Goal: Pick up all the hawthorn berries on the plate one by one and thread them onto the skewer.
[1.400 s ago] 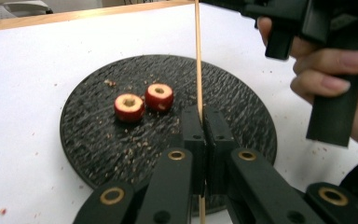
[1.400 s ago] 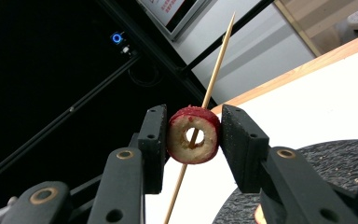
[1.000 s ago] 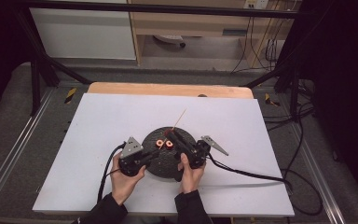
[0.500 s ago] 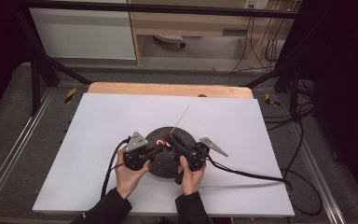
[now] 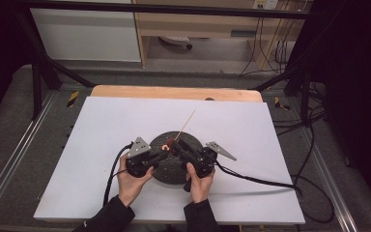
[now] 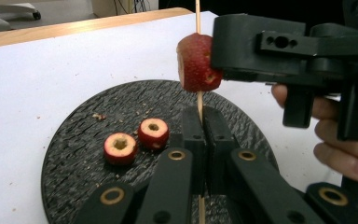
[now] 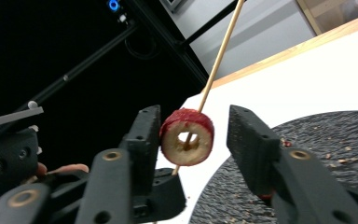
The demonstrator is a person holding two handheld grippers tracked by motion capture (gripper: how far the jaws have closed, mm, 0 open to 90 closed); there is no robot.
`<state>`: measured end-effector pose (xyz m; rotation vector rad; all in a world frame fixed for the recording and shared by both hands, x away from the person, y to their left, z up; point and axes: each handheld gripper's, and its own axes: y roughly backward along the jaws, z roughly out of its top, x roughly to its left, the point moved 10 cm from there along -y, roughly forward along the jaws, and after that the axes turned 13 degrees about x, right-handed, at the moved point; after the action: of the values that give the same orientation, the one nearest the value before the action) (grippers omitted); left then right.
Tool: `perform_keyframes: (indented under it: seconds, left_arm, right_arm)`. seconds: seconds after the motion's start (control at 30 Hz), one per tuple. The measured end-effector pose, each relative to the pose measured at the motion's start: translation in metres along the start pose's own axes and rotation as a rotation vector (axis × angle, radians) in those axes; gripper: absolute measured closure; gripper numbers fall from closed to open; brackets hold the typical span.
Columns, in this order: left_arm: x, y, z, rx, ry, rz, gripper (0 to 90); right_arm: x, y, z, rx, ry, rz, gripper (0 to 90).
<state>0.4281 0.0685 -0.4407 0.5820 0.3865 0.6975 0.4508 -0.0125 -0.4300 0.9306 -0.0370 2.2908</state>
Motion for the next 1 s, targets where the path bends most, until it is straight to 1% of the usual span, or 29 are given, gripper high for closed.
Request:
perform_keyframes:
  seconds: [0.03, 0.07, 0.1, 0.13, 0.17, 0.2, 0.23, 0.27, 0.3, 0.33, 0.37, 0.4, 0.43, 0.47, 0.5, 0.57, 0.6, 0.63, 0.67, 0.73, 0.83, 1.0]
  left_arm:
    - [0.001, 0.001, -0.001, 0.0, 0.002, -0.001, 88.3]
    - [0.002, 0.002, -0.003, 0.003, 0.003, -0.001, 88.3]
    - [0.004, 0.004, -0.005, 0.005, 0.005, 0.0, 88.3]
    - [0.005, 0.005, -0.007, 0.008, 0.007, 0.0, 88.3]
    - [0.007, 0.007, -0.009, 0.013, 0.009, 0.0, 88.3]
    - [0.01, 0.008, -0.012, 0.018, 0.011, 0.001, 88.3]
    - [0.011, 0.009, -0.014, 0.023, 0.014, -0.001, 88.3]
    - [0.013, 0.011, -0.016, 0.027, 0.017, -0.003, 88.3]
    - [0.014, 0.013, -0.018, 0.031, 0.014, -0.003, 88.3]
    - [0.015, 0.014, -0.021, 0.037, 0.011, -0.003, 88.3]
    - [0.017, 0.016, -0.024, 0.044, 0.01, -0.002, 88.3]
    - [0.018, 0.017, -0.026, 0.049, 0.01, -0.005, 88.3]
    - [0.02, 0.019, -0.029, 0.053, 0.01, -0.007, 88.3]
    - [0.021, 0.021, -0.032, 0.058, 0.005, -0.008, 88.3]
    - [0.022, 0.023, -0.034, 0.062, 0.004, -0.008, 88.3]
    - [0.024, 0.027, -0.039, 0.065, 0.001, -0.008, 88.2]
    - [0.026, 0.029, -0.041, 0.066, 0.0, -0.006, 88.3]
    - [0.027, 0.032, -0.044, 0.072, -0.004, -0.008, 88.2]
    - [0.028, 0.033, -0.046, 0.074, -0.001, -0.007, 88.2]
    - [0.031, 0.037, -0.05, 0.078, 0.006, -0.009, 88.2]
    - [0.035, 0.042, -0.057, 0.083, 0.01, -0.006, 88.2]
    - [0.041, 0.05, -0.071, 0.096, 0.012, -0.001, 88.2]
  right_arm:
    - [0.0, 0.0, 0.0, 0.0, 0.0, 0.0, 49.9]
    - [0.0, 0.001, 0.0, 0.005, 0.004, -0.007, 48.0]
    - [-0.001, 0.002, 0.0, 0.026, 0.029, -0.022, 43.7]
    - [-0.001, 0.002, 0.0, 0.026, 0.029, -0.022, 43.7]
    - [-0.002, 0.003, 0.0, 0.034, 0.051, -0.032, 41.1]
    - [-0.003, 0.004, -0.002, 0.071, 0.075, -0.045, 33.6]
    - [-0.003, 0.004, -0.002, 0.071, 0.075, -0.045, 33.6]
    - [-0.004, 0.004, -0.002, 0.077, 0.088, -0.051, 29.9]
    - [-0.007, 0.005, -0.004, 0.113, 0.112, -0.067, 23.2]
    - [-0.007, 0.005, -0.004, 0.113, 0.112, -0.067, 23.2]
    - [-0.009, 0.006, -0.006, 0.149, 0.142, -0.083, 19.2]
    - [-0.01, 0.006, -0.006, 0.158, 0.157, -0.091, 16.4]
    - [-0.01, 0.006, -0.006, 0.158, 0.157, -0.091, 16.4]
    - [-0.013, 0.008, -0.008, 0.192, 0.183, -0.115, 11.1]
    - [-0.013, 0.008, -0.008, 0.192, 0.183, -0.115, 11.1]
    - [-0.015, 0.009, -0.009, 0.217, 0.202, -0.121, 9.0]
    - [-0.016, 0.01, -0.01, 0.225, 0.202, -0.121, 7.7]
    - [-0.018, 0.012, -0.011, 0.245, 0.214, -0.13, 5.7]
    - [-0.018, 0.012, -0.011, 0.245, 0.214, -0.13, 5.7]
    - [-0.021, 0.013, -0.012, 0.265, 0.23, -0.145, 4.3]
    - [-0.025, 0.015, -0.017, 0.327, 0.251, -0.162, 2.4]
    - [-0.031, 0.018, -0.021, 0.4, 0.297, -0.191, 1.9]
